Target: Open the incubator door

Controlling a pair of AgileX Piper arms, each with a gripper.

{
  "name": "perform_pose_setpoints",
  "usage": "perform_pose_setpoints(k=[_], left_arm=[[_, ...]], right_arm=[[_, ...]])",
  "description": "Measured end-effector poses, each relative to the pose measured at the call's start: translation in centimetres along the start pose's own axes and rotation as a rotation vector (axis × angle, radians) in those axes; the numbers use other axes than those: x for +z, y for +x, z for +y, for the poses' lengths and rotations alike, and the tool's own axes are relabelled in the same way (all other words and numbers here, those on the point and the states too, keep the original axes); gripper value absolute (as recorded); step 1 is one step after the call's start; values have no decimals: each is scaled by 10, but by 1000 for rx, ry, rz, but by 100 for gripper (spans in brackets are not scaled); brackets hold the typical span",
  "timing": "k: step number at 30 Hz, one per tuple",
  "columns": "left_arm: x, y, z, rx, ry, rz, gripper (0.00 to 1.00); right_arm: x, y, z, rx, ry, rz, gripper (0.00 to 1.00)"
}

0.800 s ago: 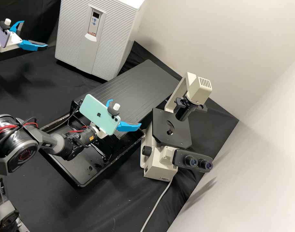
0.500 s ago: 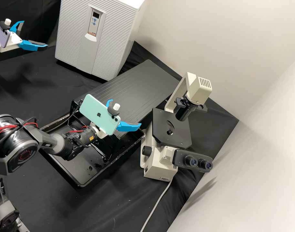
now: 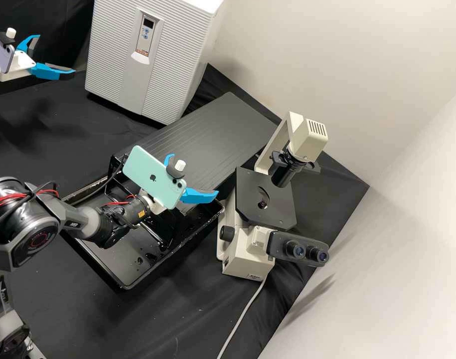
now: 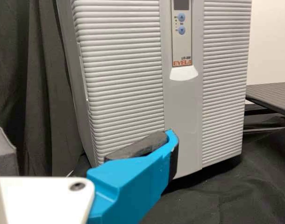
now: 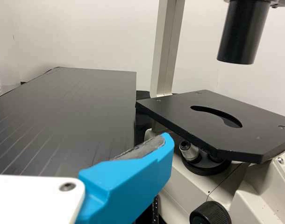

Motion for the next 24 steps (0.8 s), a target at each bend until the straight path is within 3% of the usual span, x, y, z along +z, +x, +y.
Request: perform_pose_setpoints(k=[7, 12, 18, 24], left_arm=[[-8, 5, -1, -19, -70, -44, 100], [-18, 13, 1, -30, -96, -79, 100], [-37, 27, 9, -14, -99, -84, 100], [-50, 43, 15, 6, -61, -89, 100]], right_arm=[[0, 0, 0, 0, 0, 0, 100], [0, 0, 0, 0, 0, 0, 100], [0, 0, 0, 0, 0, 0, 100], [0, 0, 0, 0, 0, 0, 100]])
